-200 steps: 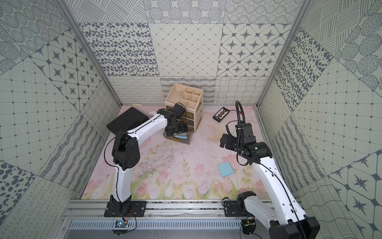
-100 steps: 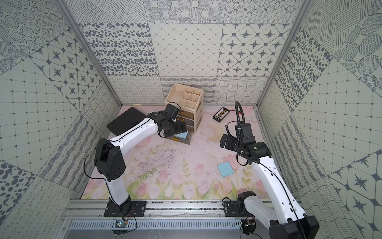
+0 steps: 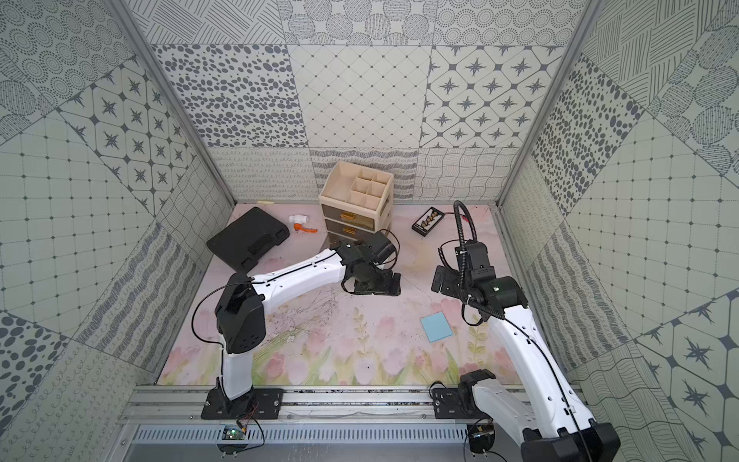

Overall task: Please put the sticky notes in the drawer by color
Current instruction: Place the sticky notes in the drawer, then pick up the sticky notes from the center of the board.

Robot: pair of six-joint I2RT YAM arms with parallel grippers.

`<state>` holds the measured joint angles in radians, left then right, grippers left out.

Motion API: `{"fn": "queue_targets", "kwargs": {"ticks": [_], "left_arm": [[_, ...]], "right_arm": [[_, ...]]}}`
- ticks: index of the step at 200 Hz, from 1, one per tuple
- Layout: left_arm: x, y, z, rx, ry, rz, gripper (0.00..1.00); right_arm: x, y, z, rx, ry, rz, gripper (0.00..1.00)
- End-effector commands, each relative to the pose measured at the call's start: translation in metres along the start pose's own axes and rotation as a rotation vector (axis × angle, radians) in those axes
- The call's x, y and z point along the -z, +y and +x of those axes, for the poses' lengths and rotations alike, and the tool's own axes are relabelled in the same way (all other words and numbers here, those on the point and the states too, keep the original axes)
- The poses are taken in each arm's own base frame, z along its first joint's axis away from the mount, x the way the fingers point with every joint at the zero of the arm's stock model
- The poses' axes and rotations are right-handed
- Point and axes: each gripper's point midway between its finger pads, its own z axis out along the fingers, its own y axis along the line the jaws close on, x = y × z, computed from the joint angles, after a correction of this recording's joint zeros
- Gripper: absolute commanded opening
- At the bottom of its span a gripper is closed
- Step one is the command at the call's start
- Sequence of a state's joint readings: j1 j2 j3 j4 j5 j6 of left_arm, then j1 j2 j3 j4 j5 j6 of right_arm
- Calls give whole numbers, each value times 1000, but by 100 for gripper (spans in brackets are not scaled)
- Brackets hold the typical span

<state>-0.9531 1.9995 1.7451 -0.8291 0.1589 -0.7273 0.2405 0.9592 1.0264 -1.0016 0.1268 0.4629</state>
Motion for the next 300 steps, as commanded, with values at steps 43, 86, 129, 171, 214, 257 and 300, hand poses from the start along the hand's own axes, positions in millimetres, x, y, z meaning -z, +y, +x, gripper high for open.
{"fn": "queue_targets", "kwargs": {"ticks": [43,86,129,171,214,257,300], "left_arm": [[-27,-46,29,-368,125,-6,100],[12,5,18,-127,29,-36,99],[90,63,11,118,-147,52,98],[115,62,7,76,-202,83,98],[67,39,24,-91,-90,57,95],[28,-31,45,-497,-56,128,100],[-11,-71,69,-859,123,143,100]], "right_arm": [[44,-16,-4,-58,-113,9,99],[15,-6,27,3,45,-28,99],[-28,-9,47,85,231,146,99],[-60,3,73,170,419,190,99],[-26,11,45,-49,175,79,99],[59,-29,5,-201,-119,140,99],[107,-54,2,-310,-262,118,99]]}}
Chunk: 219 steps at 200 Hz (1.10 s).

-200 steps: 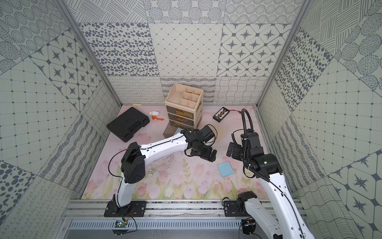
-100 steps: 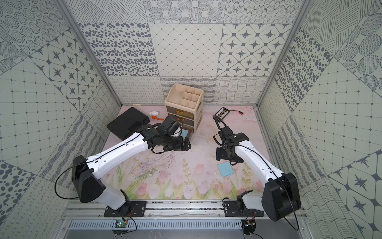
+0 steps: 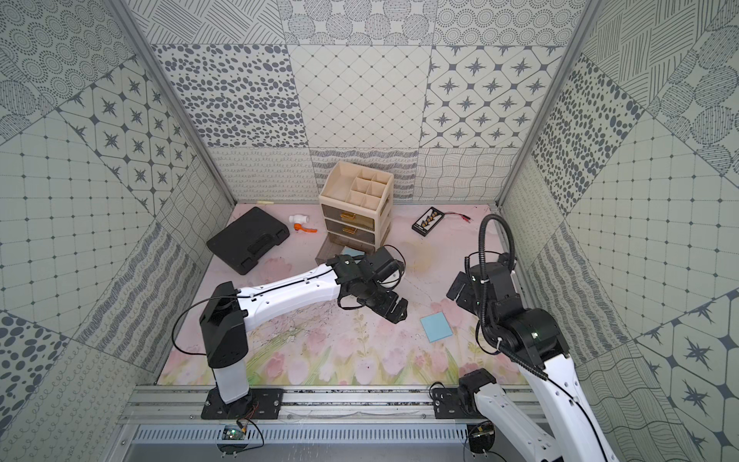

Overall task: Please put the sticky notes in the drawer by color
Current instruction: Pick up the sticky notes from the center of the board.

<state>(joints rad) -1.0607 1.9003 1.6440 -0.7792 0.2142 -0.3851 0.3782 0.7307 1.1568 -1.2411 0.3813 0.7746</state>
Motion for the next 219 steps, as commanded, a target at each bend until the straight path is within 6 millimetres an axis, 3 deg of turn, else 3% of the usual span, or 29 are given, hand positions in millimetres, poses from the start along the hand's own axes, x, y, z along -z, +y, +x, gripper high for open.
{"fn": "queue_targets", "kwargs": {"ticks": [1,42,72,116,155,219], "left_arm": [[-28,-36,1,-415,106,60,100],[-69,-58,2,-602,207,70,100],[-94,-60,6,-702,251,9,100],[-126,-56,4,-794,267,-96,100],[-143,-51,-7,-835,229,-148,100],[-154,-46,-27,-840,171,-194,100]], "right_arm": [[17,-24,-6,-68,-56,65,99],[36,-36,-6,-118,-84,45,99],[50,-43,-11,-120,-104,51,99],[52,-42,-11,-118,-106,32,99],[56,-39,-14,-101,-111,15,99],[55,-37,-13,-84,-113,0,99]]}}
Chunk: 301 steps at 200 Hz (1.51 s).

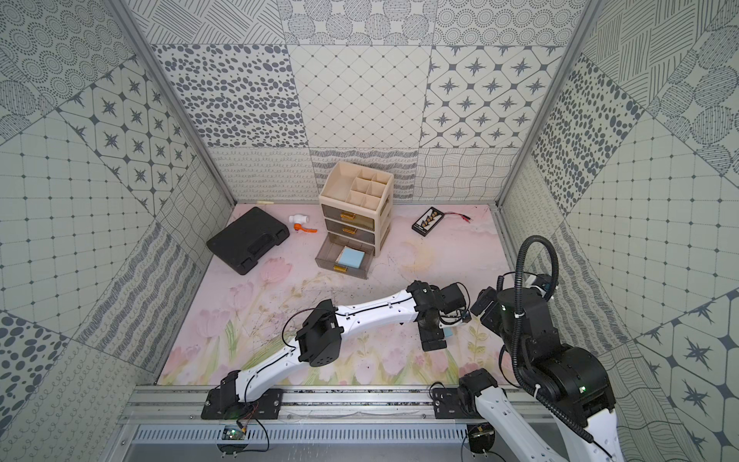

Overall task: Please put the sticky notes in the drawer by color
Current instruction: Pick up the sticky notes from the center of the board.

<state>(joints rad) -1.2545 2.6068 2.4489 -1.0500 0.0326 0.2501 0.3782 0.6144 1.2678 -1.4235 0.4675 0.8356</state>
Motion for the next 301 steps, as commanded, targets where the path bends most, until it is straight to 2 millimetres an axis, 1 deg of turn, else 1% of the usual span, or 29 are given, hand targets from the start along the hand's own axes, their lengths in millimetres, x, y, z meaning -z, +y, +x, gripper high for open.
{"fn": "queue_targets", "kwargs": {"ticks": [1,47,81,95,111,131,147,209,246,268,301], "left_arm": [[-4,16,-1,-40,6,-70,100],[-6,21,-7,61,-36,-19,100],[2,21,-16,169,-104,112,100],[4,22,-18,190,-118,134,100],[3,20,-16,194,-109,142,100],[-2,14,-10,203,-84,173,100],[-7,12,-6,195,-60,159,100],[-22,6,3,189,-16,158,100],[-35,1,18,161,54,114,100],[-38,3,24,160,78,76,100],[-35,14,24,177,60,9,95]], "right_arm": [[5,3,-5,-7,-21,-30,99],[-2,7,0,4,-5,-39,99],[-2,9,-1,15,-8,-44,99],[-2,9,-1,19,-9,-42,99],[-4,9,0,22,-7,-44,99],[-7,11,3,23,0,-48,99],[-9,11,5,22,3,-51,99],[-6,6,5,16,-10,-52,99],[-5,5,5,13,-14,-55,99],[-4,5,5,7,-18,-63,99],[-4,4,7,-2,-20,-70,99]]}}
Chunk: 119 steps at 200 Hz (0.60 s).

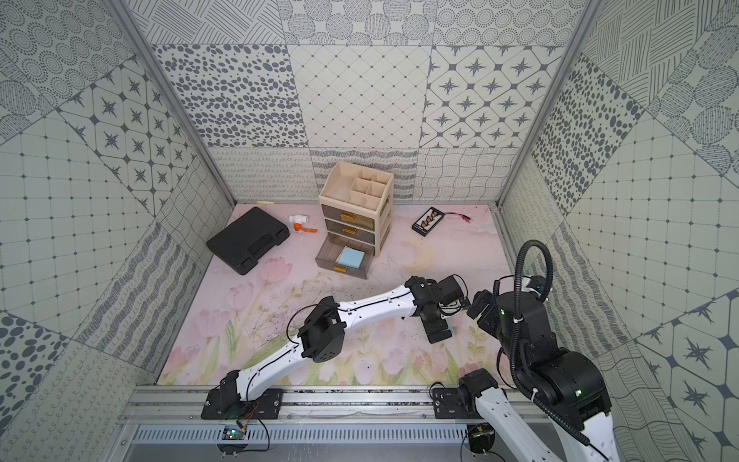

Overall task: Please put the sticky notes in the drawer by color
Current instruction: Pick up the sticky notes from the center of the board.

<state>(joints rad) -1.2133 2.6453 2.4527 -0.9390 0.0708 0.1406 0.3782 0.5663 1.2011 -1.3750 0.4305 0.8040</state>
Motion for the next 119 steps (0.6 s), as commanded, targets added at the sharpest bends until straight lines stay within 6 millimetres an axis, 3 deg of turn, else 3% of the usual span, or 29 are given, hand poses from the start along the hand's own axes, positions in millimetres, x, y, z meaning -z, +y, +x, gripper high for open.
{"fn": "queue_targets", "kwargs": {"ticks": [1,41,119], "left_arm": [[-15,-3,40,33,140,-14,95],[-15,4,43,46,148,-61,82],[-4,12,50,75,141,-126,77]], "right_arm": [[2,2,-3,-20,-29,-25,99],[3,1,-4,-30,-33,-32,99],[1,1,-1,-50,-35,-45,99]]}}
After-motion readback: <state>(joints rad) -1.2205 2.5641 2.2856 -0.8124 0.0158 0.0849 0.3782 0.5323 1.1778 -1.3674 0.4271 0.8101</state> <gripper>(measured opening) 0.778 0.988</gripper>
